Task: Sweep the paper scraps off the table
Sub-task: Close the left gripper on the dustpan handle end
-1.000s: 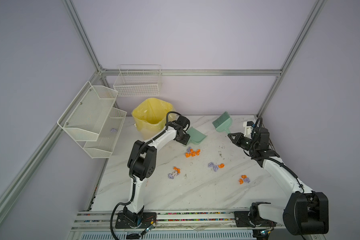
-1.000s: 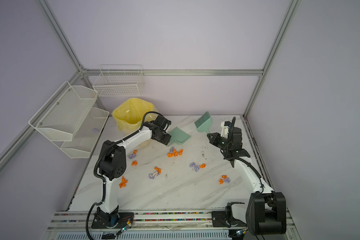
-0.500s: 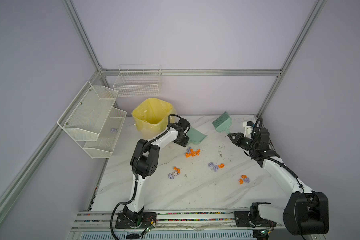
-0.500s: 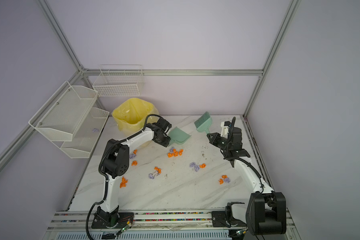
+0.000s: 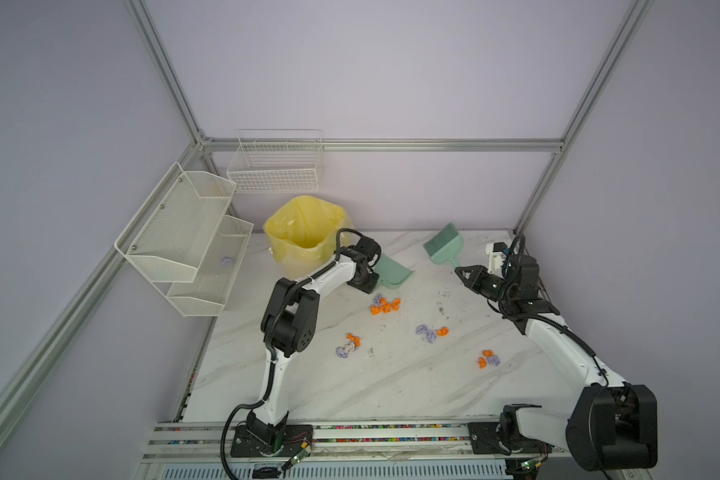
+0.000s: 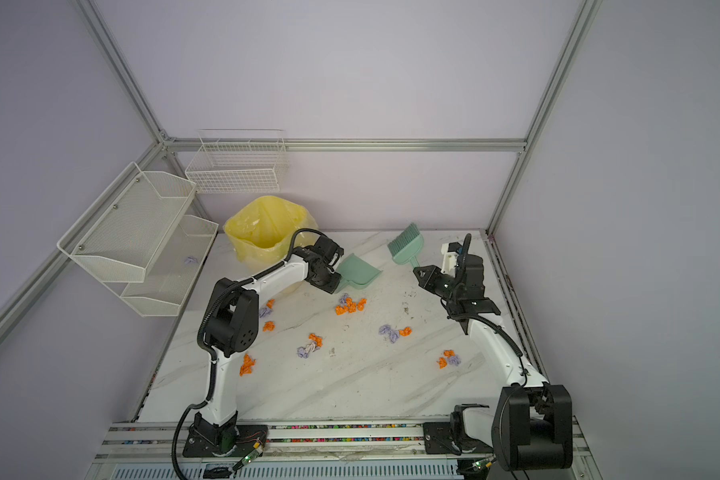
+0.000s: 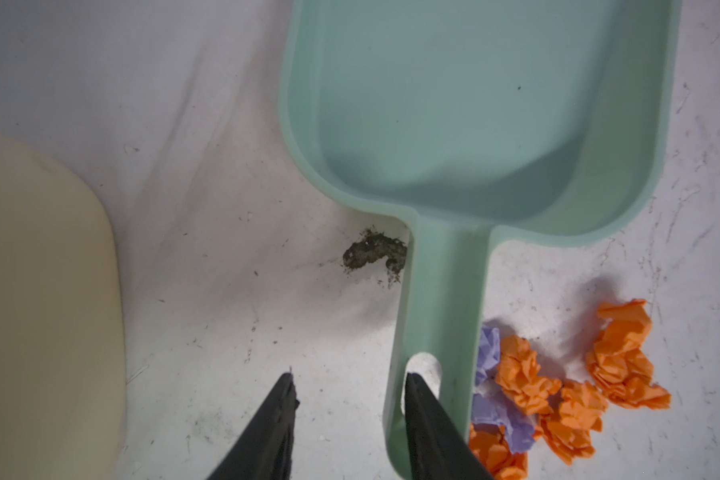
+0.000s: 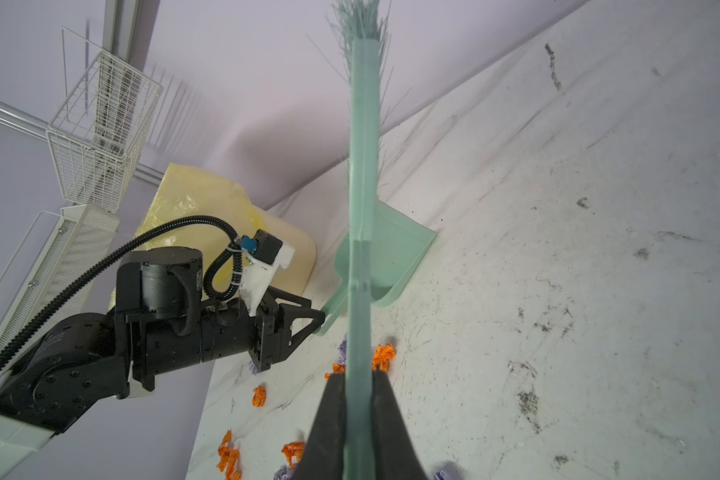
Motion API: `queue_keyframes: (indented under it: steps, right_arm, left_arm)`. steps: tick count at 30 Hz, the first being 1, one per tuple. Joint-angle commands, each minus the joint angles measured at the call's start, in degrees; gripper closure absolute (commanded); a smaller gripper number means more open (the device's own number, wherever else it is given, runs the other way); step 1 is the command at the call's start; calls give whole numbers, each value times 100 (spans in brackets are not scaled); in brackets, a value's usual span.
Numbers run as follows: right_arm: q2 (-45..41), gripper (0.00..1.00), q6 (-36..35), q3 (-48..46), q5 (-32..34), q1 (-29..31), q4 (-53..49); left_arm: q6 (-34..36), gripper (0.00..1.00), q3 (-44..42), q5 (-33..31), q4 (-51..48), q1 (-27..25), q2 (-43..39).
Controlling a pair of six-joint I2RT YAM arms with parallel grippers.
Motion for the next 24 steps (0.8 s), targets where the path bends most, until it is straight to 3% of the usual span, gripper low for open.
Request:
queue_keyframes:
  steps: [1, 24]
  right_arm:
    - [-154, 100, -33, 1, -80, -28, 115]
    - [-166, 100, -22, 39, -113, -24, 115]
  left_arm:
    - [124, 58, -144, -27, 48, -51, -76]
    - [-36, 69, -410, 130, 50, -170, 36]
